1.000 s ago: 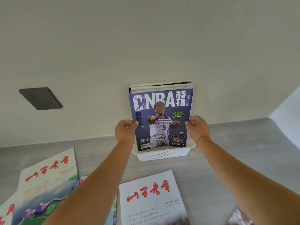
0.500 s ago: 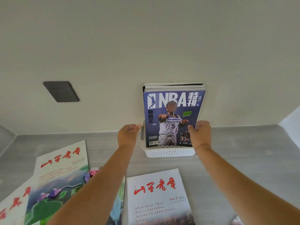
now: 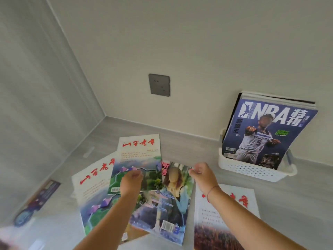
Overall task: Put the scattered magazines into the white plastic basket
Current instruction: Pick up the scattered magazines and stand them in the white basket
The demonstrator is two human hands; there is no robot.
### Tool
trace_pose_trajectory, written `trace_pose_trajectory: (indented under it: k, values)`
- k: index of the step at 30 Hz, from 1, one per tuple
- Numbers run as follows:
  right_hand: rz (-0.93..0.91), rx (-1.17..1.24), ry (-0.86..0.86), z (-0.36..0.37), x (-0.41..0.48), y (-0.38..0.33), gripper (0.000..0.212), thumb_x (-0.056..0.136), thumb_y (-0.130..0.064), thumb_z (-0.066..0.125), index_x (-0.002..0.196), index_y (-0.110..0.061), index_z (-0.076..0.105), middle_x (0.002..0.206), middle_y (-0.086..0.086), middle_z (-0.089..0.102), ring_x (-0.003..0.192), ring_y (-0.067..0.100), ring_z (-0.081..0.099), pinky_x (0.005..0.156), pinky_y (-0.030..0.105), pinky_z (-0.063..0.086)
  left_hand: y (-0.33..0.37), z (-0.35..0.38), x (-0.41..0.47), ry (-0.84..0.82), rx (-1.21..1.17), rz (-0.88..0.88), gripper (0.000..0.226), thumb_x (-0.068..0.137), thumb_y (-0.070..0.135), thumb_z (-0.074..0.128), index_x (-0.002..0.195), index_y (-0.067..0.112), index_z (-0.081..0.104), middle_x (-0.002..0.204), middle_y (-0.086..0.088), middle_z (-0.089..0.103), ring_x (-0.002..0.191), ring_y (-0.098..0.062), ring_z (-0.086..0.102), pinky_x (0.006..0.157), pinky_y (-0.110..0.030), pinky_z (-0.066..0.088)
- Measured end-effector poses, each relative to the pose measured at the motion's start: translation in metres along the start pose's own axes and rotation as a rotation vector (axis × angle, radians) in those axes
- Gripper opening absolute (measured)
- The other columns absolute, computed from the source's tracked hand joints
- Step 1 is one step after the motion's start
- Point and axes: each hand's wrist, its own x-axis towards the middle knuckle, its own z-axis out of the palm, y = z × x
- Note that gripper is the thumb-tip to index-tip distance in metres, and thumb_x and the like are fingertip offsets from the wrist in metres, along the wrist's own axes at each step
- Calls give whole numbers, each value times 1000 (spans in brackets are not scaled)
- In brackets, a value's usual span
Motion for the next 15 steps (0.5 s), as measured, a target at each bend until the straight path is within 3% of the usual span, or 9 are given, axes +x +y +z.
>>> trace_pose_trajectory:
  k: [3, 4, 5, 6, 7, 9, 11, 13, 15]
  values:
    - [56, -5, -89, 43, -9, -7, 28, 83, -16, 63, 108, -15, 50, 102, 4, 57, 91, 21, 59, 77, 29, 49, -40, -35, 8, 51, 18, -107, 21, 88, 14, 54, 103, 10, 68, 101, -18, 68, 83, -34, 63, 78, -37, 53]
    - [72, -10, -110, 54, -11, -9, 26, 83, -15, 63, 107, -14, 51, 97, 3, 57, 87, 20, 61, 75, 32, 51, -50, -45, 12, 58, 17, -133, 23, 89, 16, 55, 107, 9, 67, 103, -19, 67, 81, -33, 62, 74, -36, 52]
    - [79, -11, -133, 65, -12, -12, 24, 84, -17, 63, 105, -11, 54, 89, 3, 57, 97, 23, 59, 69, 33, 51, -57, -54, 17, 62, 19, -156, 26, 90, 18, 55, 112, 8, 64, 104, -20, 66, 76, -31, 59, 67, -34, 50]
    - [65, -3, -158, 75, -13, -14, 25, 84, -21, 63, 101, -3, 57, 81, 5, 55, 63, 20, 56, 59, 30, 47, -63, -61, 23, 65, 12, -175, 30, 90, 19, 55, 117, 8, 61, 105, -20, 65, 74, -29, 58, 61, -31, 47]
    - [52, 6, -176, 84, -12, -17, 33, 85, -24, 63, 98, 5, 58, 75, 10, 51, 60, 15, 35, 52, 29, 41, -66, -66, 29, 70, -6, -192, 36, 90, 21, 56, 123, 8, 57, 109, -20, 64, 77, -29, 58, 58, -28, 44]
    - [66, 11, -185, 98, -9, -21, 31, 85, -24, 62, 87, 7, 57, 68, 13, 43, 55, 16, 37, 50, 28, 32, -66, -73, 42, 68, -56, -219, 45, 88, 22, 59, 130, 7, 51, 120, -20, 60, 87, -30, 58, 67, -28, 43]
    - [91, 3, -155, 110, -1, -21, 18, 85, -18, 63, 80, -4, 52, 60, 8, 34, 51, 14, 30, 51, 26, 28, -65, -74, 56, 24, -112, -241, 50, 87, 21, 62, 132, 6, 47, 126, -19, 56, 93, -29, 56, 78, -32, 47]
    - [107, -20, -126, 119, 8, -21, 15, 83, -15, 62, 78, -7, 51, 59, 7, 32, 51, 15, 30, 54, 27, 28, -62, -74, 67, -35, -129, -269, 50, 86, 19, 62, 132, 6, 46, 124, -19, 56, 102, -33, 58, 90, -39, 50]
    - [132, -18, -108, 126, 15, -23, 12, 83, -17, 62, 83, -6, 57, 63, 7, 37, 57, 16, 34, 57, 29, 31, -57, -71, 78, -64, -116, -267, 43, 87, 19, 61, 127, 5, 50, 112, -16, 60, 101, -32, 59, 90, -35, 48]
